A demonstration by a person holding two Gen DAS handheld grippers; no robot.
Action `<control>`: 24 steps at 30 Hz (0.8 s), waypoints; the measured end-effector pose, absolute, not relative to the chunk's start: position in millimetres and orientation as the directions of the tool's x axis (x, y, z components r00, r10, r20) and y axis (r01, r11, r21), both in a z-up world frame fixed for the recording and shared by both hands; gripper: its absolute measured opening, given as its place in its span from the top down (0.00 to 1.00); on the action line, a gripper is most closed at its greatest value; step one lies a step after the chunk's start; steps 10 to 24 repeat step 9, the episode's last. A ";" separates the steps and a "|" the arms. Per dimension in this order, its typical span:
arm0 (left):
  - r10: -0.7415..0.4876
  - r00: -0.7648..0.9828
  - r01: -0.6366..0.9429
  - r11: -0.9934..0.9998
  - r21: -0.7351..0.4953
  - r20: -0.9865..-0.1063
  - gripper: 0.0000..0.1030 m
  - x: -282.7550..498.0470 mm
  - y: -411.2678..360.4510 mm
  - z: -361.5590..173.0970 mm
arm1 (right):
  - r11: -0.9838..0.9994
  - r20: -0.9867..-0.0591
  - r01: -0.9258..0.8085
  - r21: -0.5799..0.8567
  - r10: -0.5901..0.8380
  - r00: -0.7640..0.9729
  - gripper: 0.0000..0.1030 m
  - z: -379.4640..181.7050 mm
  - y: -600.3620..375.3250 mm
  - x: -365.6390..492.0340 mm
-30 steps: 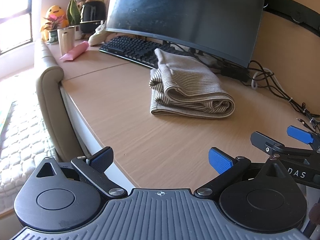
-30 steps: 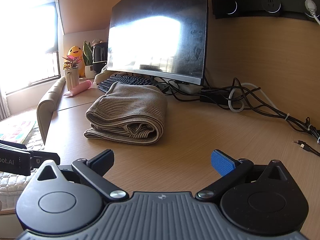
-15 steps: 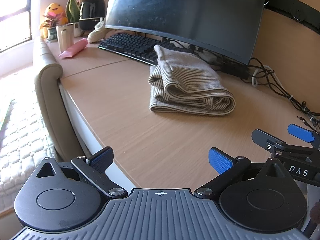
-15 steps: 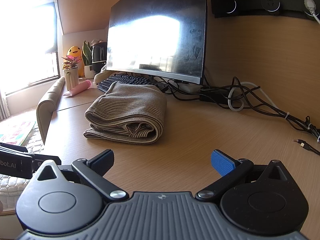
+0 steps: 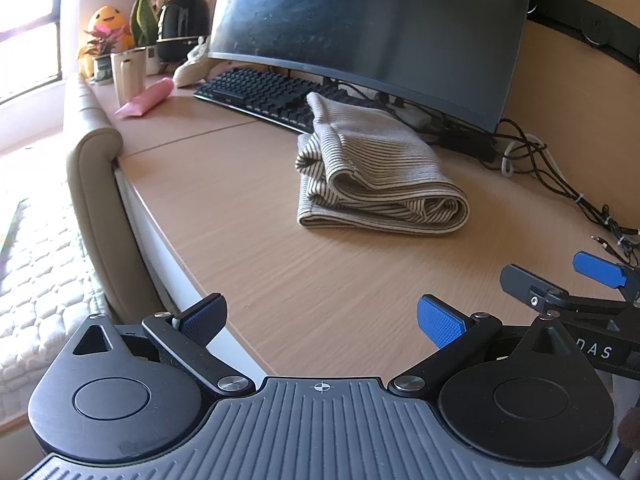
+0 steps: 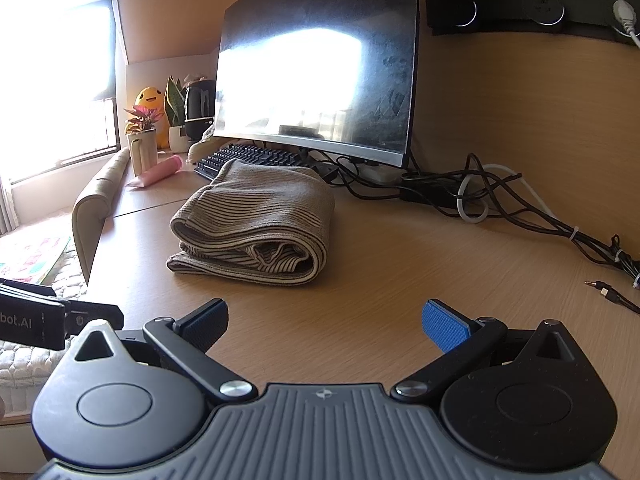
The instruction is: Fold clothes
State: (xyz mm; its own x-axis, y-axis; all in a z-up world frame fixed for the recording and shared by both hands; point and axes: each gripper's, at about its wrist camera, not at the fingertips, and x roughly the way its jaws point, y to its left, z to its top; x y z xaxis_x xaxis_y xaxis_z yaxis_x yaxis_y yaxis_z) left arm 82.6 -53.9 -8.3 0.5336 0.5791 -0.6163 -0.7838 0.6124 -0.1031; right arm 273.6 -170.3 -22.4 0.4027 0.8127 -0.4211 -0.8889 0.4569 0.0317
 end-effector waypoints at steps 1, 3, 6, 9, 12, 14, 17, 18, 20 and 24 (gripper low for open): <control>0.578 0.538 -0.782 0.615 -0.107 -0.613 0.00 82.6 -52.6 -8.3 | 0.458 -0.425 -0.888 0.031 0.810 0.403 0.00 -22.7 -169.8 273.7; 0.576 0.547 -0.777 0.619 -0.113 -0.607 0.00 82.7 -49.8 -8.2 | 0.462 -0.433 -0.886 0.029 0.805 0.406 0.00 -23.1 -168.7 273.9; 0.573 0.564 -0.769 0.627 -0.125 -0.595 0.00 83.5 -43.6 -8.9 | 0.466 -0.445 -0.884 0.032 0.799 0.405 0.00 -23.9 -168.0 275.1; 0.578 0.586 -0.753 0.647 -0.117 -0.568 0.00 85.6 -37.2 -8.5 | 0.466 -0.472 -0.884 0.022 0.784 0.402 0.00 -24.8 -162.6 275.9; 0.578 0.586 -0.753 0.647 -0.117 -0.568 0.00 85.6 -37.2 -8.5 | 0.466 -0.472 -0.884 0.022 0.784 0.402 0.00 -24.8 -162.6 275.9; 0.578 0.586 -0.753 0.647 -0.117 -0.568 0.00 85.6 -37.2 -8.5 | 0.466 -0.472 -0.884 0.022 0.784 0.402 0.00 -24.8 -162.6 275.9; 0.578 0.586 -0.753 0.647 -0.117 -0.568 0.00 85.6 -37.2 -8.5 | 0.466 -0.472 -0.884 0.022 0.784 0.402 0.00 -24.8 -162.6 275.9; 0.578 0.586 -0.753 0.647 -0.117 -0.568 0.00 85.6 -37.2 -8.5 | 0.466 -0.472 -0.884 0.022 0.784 0.402 0.00 -24.8 -162.6 275.9; 0.578 0.586 -0.753 0.647 -0.117 -0.568 0.00 85.6 -37.2 -8.5 | 0.466 -0.472 -0.884 0.022 0.784 0.402 0.00 -24.8 -162.6 275.9; 0.578 0.586 -0.753 0.647 -0.117 -0.568 0.00 85.6 -37.2 -8.5 | 0.466 -0.472 -0.884 0.022 0.784 0.402 0.00 -24.8 -162.6 275.9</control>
